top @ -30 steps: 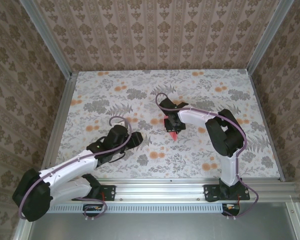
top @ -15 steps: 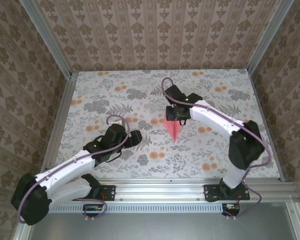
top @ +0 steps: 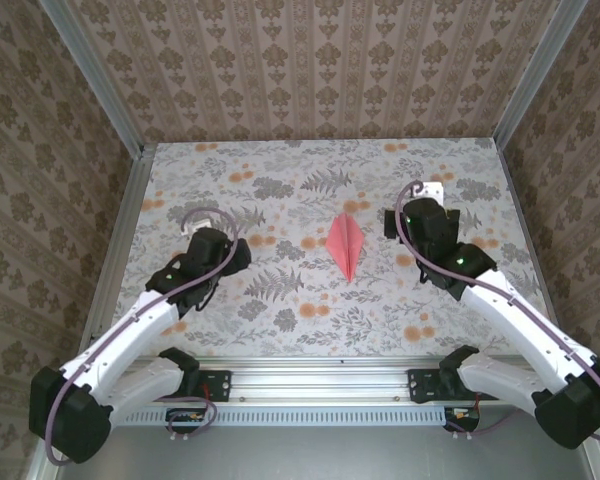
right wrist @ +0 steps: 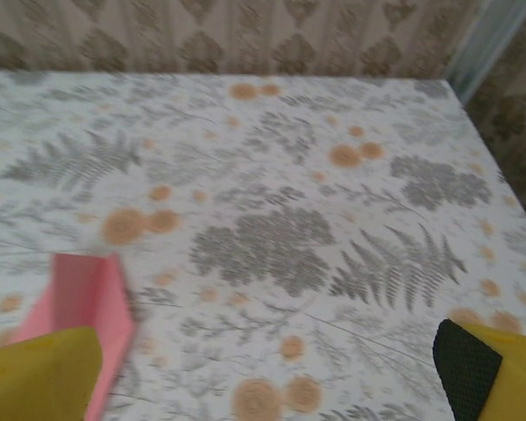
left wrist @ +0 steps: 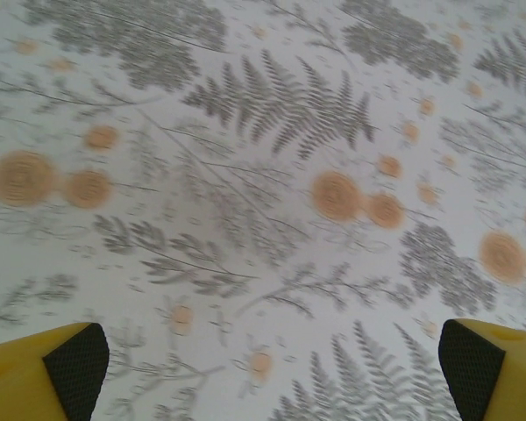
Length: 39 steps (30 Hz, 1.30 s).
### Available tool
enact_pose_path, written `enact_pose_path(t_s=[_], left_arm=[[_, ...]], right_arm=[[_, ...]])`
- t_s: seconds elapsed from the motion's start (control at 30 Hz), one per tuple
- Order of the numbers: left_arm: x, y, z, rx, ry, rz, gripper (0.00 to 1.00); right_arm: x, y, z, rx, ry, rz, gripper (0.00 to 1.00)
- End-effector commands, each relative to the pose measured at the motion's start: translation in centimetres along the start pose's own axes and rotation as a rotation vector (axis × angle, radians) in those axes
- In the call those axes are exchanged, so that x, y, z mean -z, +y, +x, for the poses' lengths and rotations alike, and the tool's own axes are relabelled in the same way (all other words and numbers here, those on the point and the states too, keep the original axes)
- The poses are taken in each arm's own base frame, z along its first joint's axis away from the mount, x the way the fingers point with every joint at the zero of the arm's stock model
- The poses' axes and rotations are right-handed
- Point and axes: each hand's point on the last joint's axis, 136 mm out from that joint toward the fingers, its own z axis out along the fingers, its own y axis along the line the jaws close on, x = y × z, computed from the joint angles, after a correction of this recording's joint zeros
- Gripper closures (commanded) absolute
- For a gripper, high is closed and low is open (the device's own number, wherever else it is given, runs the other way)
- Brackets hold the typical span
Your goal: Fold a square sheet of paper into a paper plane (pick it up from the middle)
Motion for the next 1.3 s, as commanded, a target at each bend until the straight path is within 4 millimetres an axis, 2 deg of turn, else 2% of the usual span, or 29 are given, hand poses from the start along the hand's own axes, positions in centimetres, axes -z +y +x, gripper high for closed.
enact_pose_path(t_s=[0.0, 0.1, 0.23, 0.3, 0.4, 0.53, 0.6, 0.7, 0.87, 1.0, 1.03, 1.13, 1.27], left_arm=[[0.2, 3.7, -1.9, -0.029, -0.044, -0.141, 0.0], [-0.2, 5.3, -3.0, -0.042, -0.081, -0.205, 0.0], [-0.9, 6.6, -4.4, -0.116, -0.145, -0.264, 0.0], [-1.4, 7.2, -4.7, -0.154, -0.162, -0.282, 0.0], [-2.0, 8.3, -4.9, -0.171, -0.177, -0.313, 0.0], [-2.9, 9.8, -5.2, -0.167, -0.207, -0.328, 0.0], [-3.1, 9.8, -5.8, -0.194, -0.238, -0.327, 0.0], [-3.8, 9.9, -6.6, -0.208, -0.269, -0.304, 0.0], [-5.6, 10.4, -6.2, -0.237, -0.263, -0.266, 0.0], [-6.7, 9.8, -6.4, -0.246, -0.302, -0.216, 0.0], [-6.9, 9.7, -6.5, -0.256, -0.306, -0.21, 0.0], [-8.0, 9.7, -6.7, -0.279, -0.311, -0.203, 0.0], [-9.4, 9.3, -7.1, -0.271, -0.315, -0.165, 0.0]], right_arm=[[-1.9, -2.5, 1.0, 0.002, -0.033, 0.115, 0.0], [-4.1, -4.2, 3.4, -0.037, 0.006, 0.168, 0.0], [-7.4, -5.4, 6.8, -0.063, 0.043, 0.182, 0.0], [-8.2, -6.5, 7.6, -0.061, 0.046, 0.241, 0.0], [-9.9, -7.0, 8.7, -0.054, 0.013, 0.244, 0.0], [-11.1, -6.3, 7.3, -0.028, -0.094, 0.183, 0.0], [-11.5, -5.9, 6.6, -0.03, -0.141, 0.132, 0.0], [-12.3, -6.4, 6.1, -0.069, -0.165, 0.111, 0.0], [-12.5, -5.1, 5.6, -0.074, -0.179, 0.01, 0.0], [-13.4, -3.8, 8.0, -0.078, -0.246, -0.067, 0.0], [-13.0, -3.1, 7.5, -0.062, -0.3, -0.102, 0.0], [-13.2, -2.9, 7.8, -0.04, -0.269, -0.09, 0.0], [-13.9, -3.7, 7.7, -0.068, -0.225, -0.036, 0.0]])
